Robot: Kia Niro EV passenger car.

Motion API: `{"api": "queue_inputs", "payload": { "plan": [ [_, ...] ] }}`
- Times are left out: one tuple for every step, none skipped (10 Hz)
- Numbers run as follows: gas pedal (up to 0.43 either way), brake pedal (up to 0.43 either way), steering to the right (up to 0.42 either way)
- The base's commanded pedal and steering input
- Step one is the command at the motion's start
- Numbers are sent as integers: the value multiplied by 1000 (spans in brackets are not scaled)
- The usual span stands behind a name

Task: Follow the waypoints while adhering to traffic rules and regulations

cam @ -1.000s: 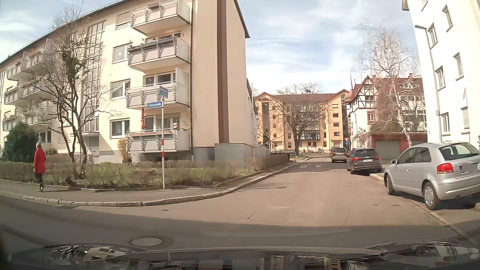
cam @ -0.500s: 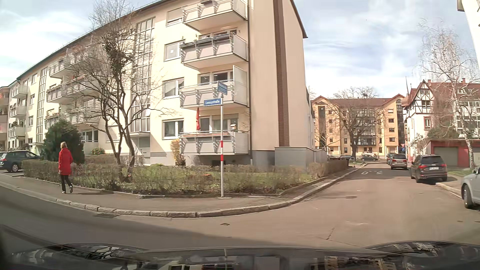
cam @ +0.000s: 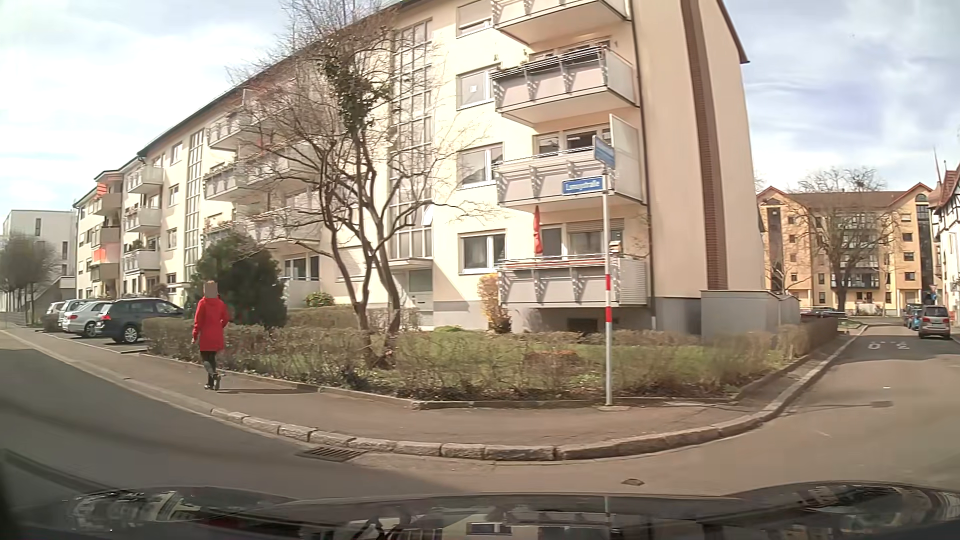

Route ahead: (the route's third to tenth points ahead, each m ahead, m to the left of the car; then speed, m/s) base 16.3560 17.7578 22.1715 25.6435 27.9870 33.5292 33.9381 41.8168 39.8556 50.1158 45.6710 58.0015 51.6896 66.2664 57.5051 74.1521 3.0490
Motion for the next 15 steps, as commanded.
{"api": "queue_inputs", "payload": {
  "plan": [
    [169, 0, -653],
    [169, 0, -644],
    [169, 0, -631],
    [169, 0, -619],
    [169, 0, -607],
    [169, 0, -590],
    [169, 0, -561],
    [169, 0, -534],
    [169, 0, -500],
    [169, 0, -475],
    [169, 0, -442],
    [169, 0, -421],
    [169, 0, -396],
    [169, 0, -384],
    [169, 0, -366]
  ]
}}
